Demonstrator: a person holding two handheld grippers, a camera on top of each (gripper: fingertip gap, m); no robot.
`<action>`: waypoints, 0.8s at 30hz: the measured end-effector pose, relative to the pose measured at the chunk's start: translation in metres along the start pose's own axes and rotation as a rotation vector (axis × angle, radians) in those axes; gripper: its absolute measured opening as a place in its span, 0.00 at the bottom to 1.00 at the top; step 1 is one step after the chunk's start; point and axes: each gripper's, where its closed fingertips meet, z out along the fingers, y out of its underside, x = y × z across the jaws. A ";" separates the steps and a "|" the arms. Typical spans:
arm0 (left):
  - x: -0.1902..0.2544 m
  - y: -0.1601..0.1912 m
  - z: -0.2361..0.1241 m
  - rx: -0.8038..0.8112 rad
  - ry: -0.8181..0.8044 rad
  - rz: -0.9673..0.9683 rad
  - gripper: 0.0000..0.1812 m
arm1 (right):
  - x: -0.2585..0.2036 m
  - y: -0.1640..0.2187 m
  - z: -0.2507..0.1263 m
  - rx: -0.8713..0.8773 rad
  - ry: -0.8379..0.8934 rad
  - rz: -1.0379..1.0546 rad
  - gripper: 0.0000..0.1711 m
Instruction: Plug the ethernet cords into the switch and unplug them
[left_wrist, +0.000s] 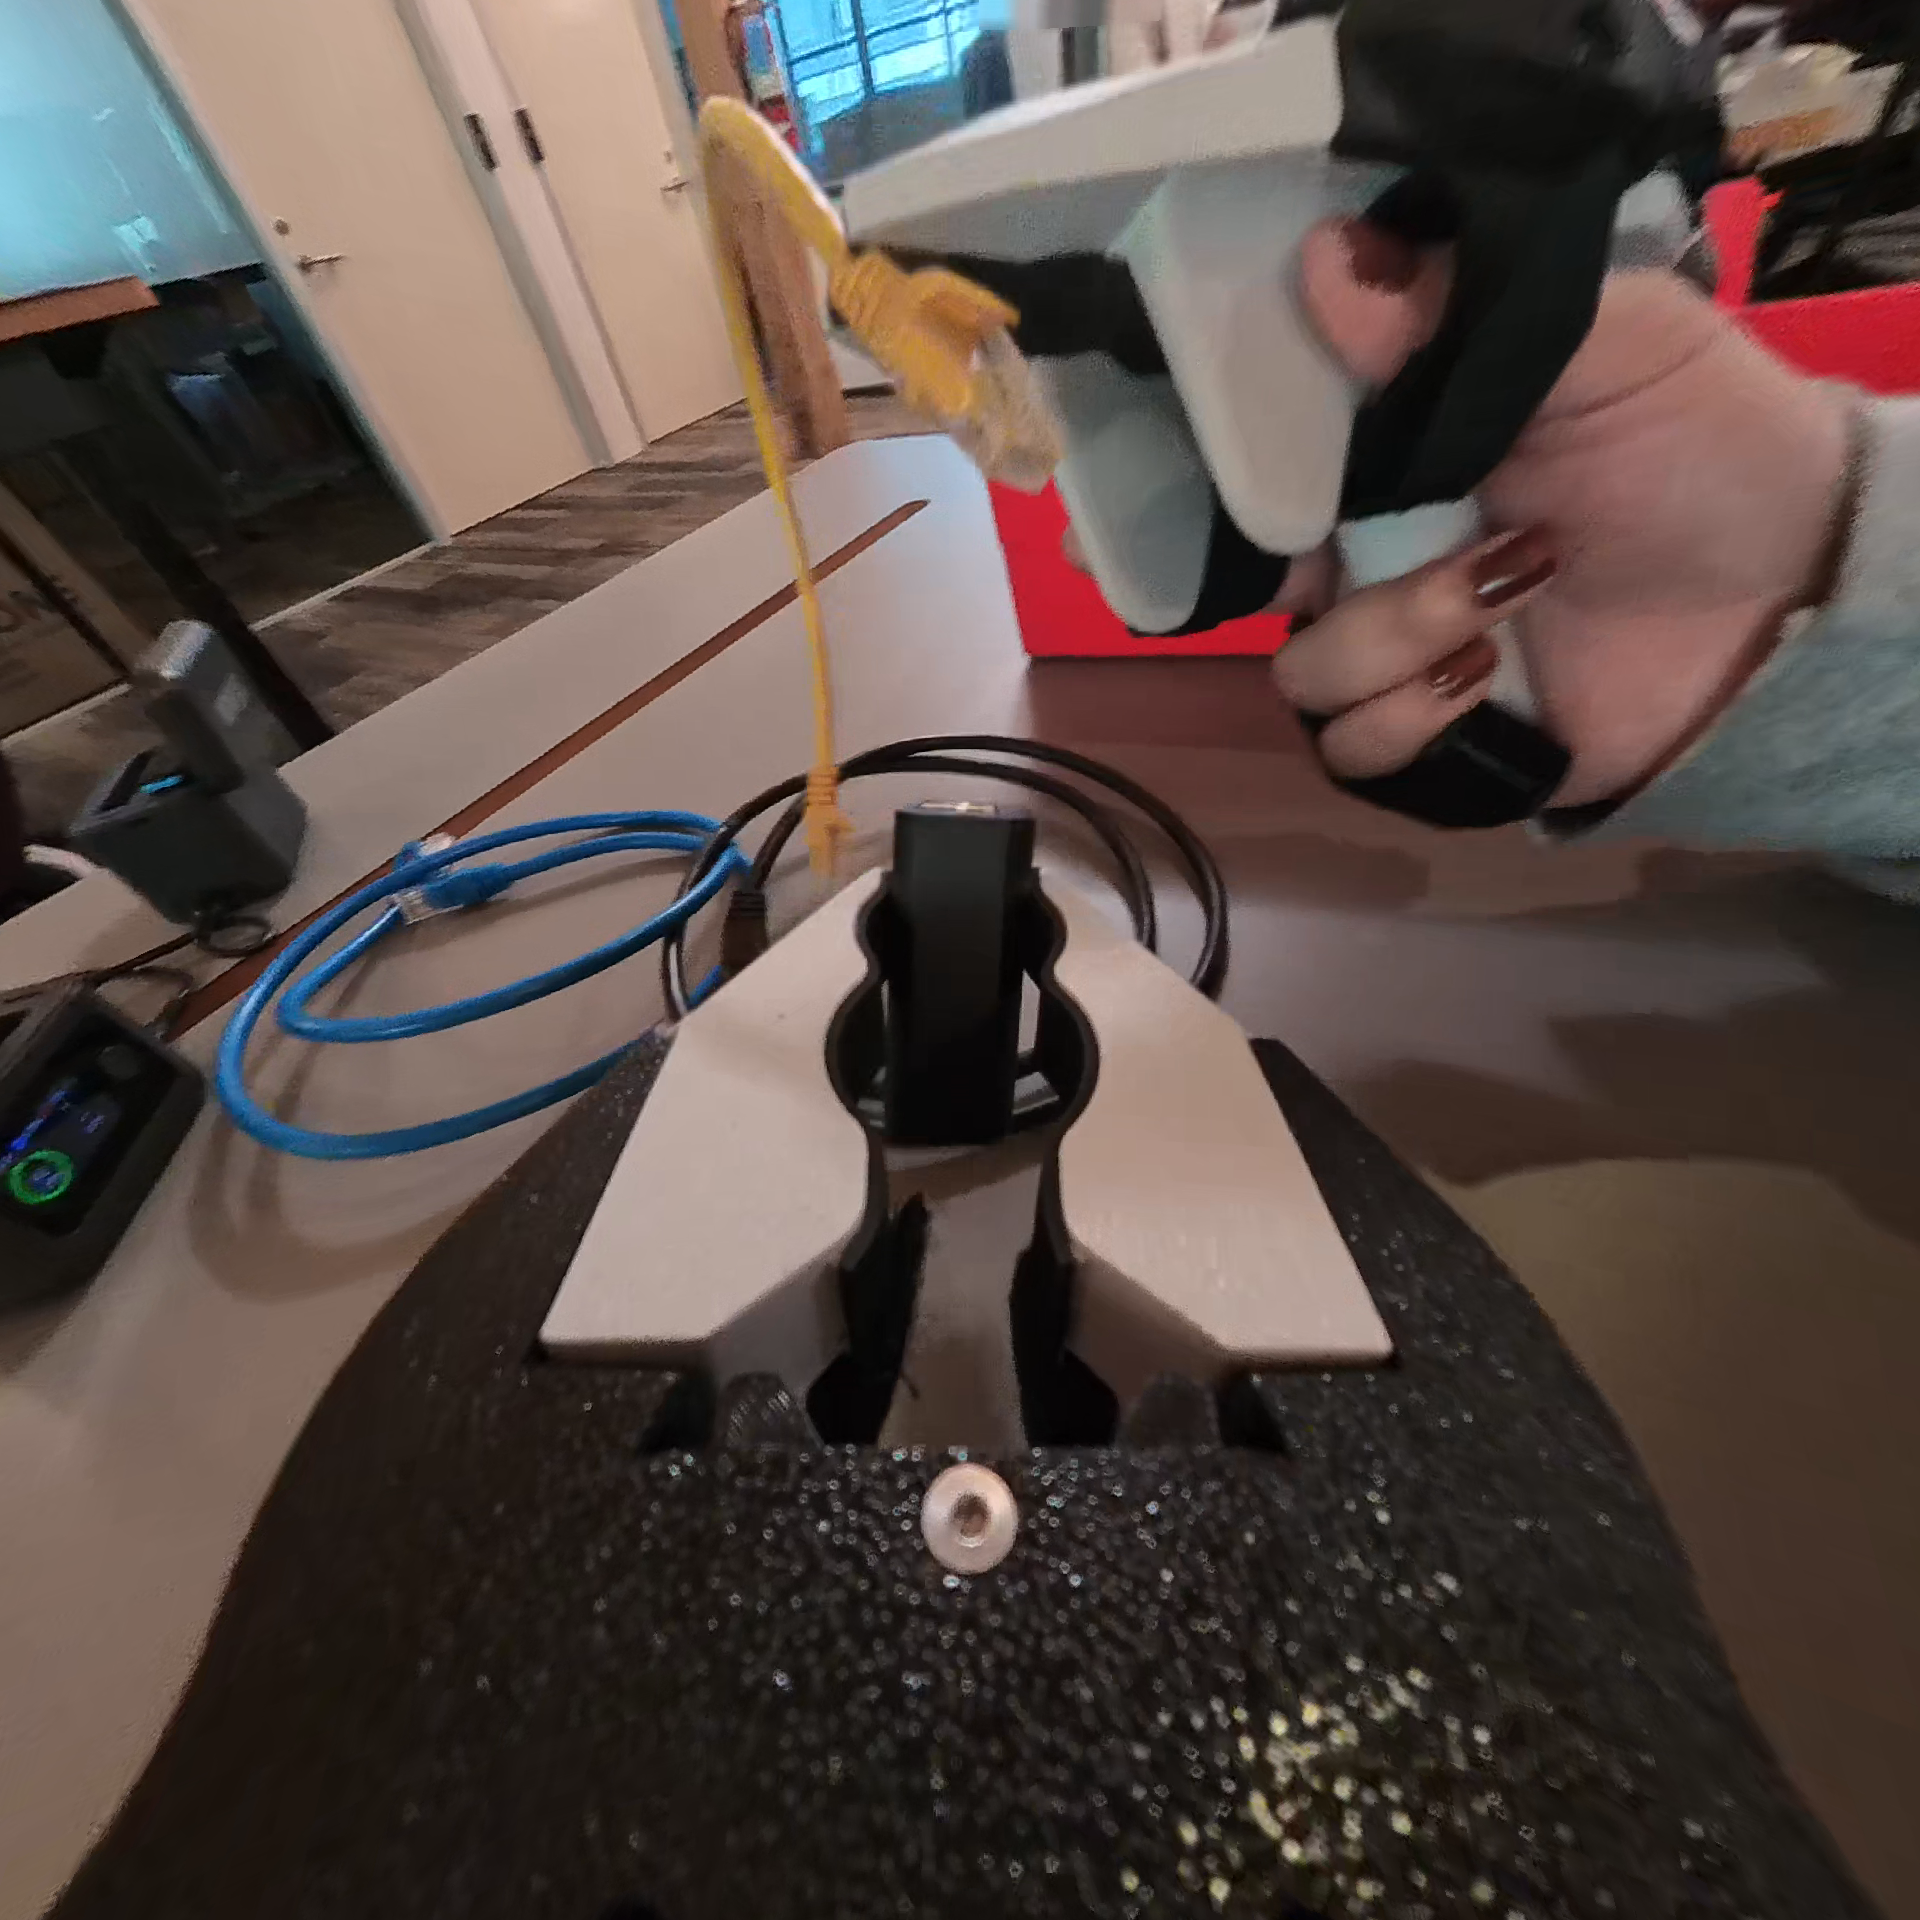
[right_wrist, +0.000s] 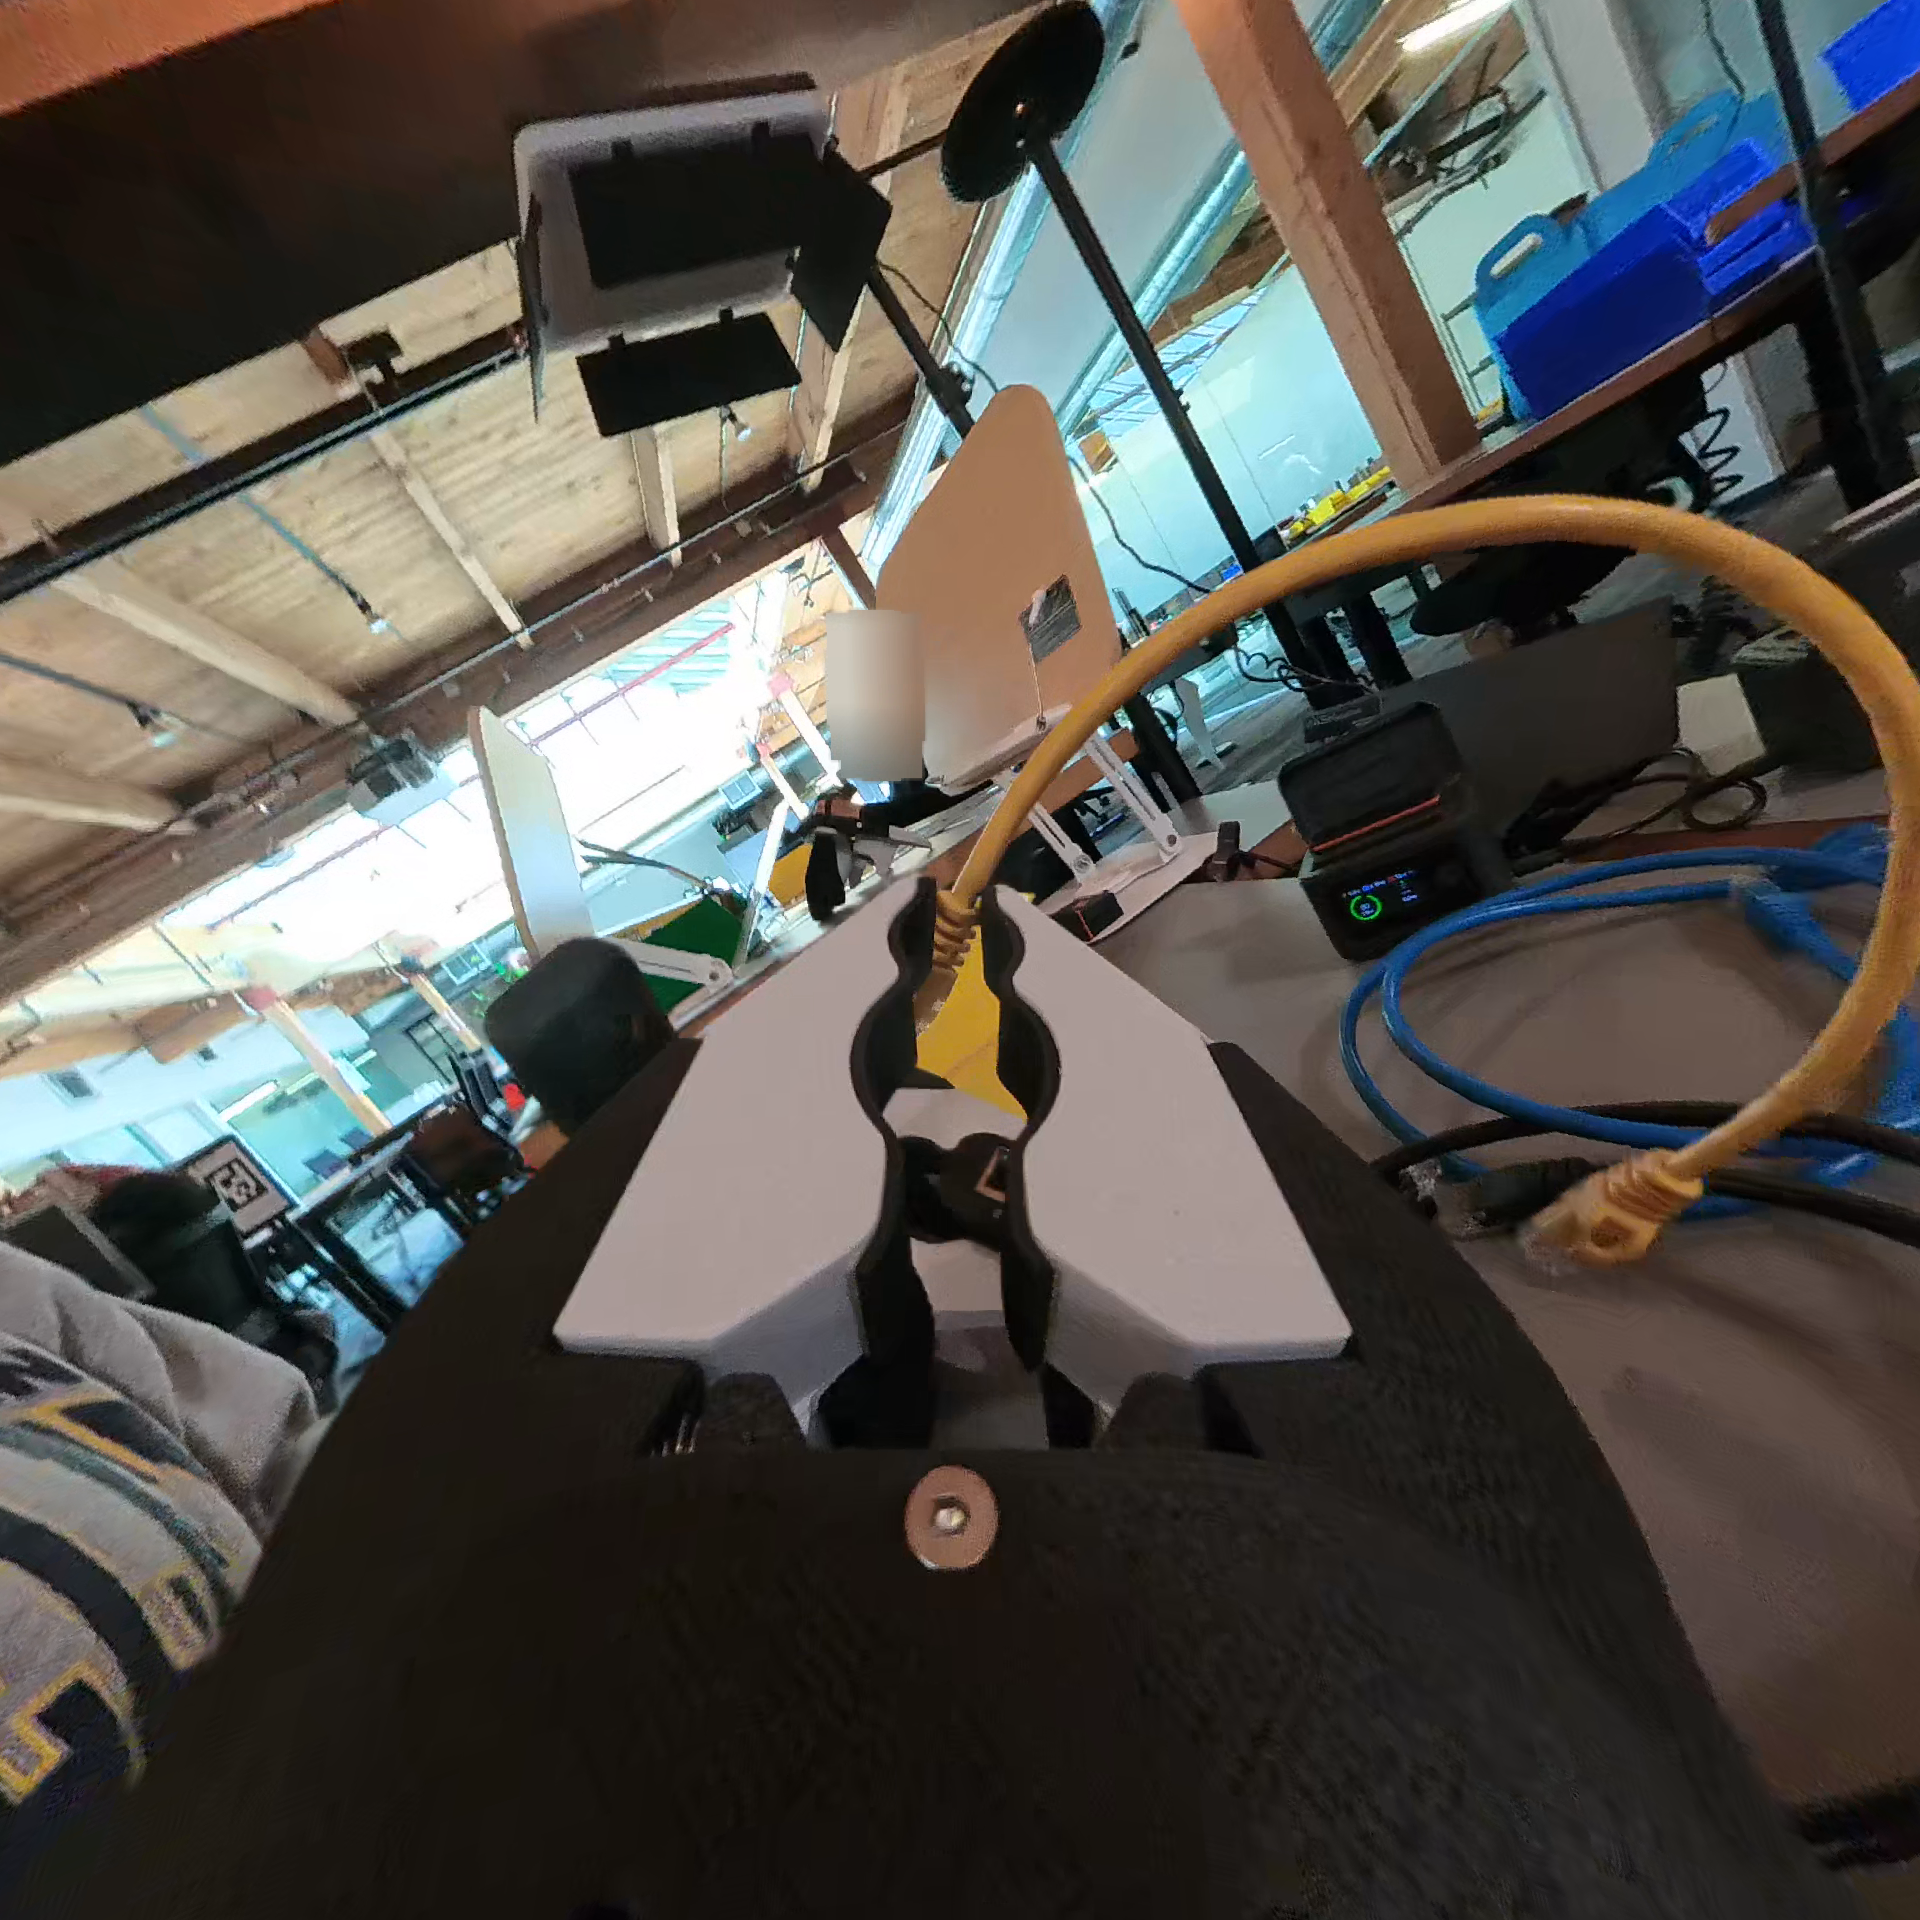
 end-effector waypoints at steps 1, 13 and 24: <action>0.002 -0.002 0.000 0.016 0.021 -0.014 0.12 | -0.001 0.001 -0.001 -0.004 0.001 -0.026 0.04; 0.003 -0.022 -0.014 0.190 0.183 -0.253 0.12 | -0.016 0.007 -0.001 -0.022 0.080 -0.429 0.03; -0.045 -0.006 -0.027 0.007 -0.336 0.205 0.12 | 0.041 0.013 -0.019 -0.182 0.482 -0.364 0.04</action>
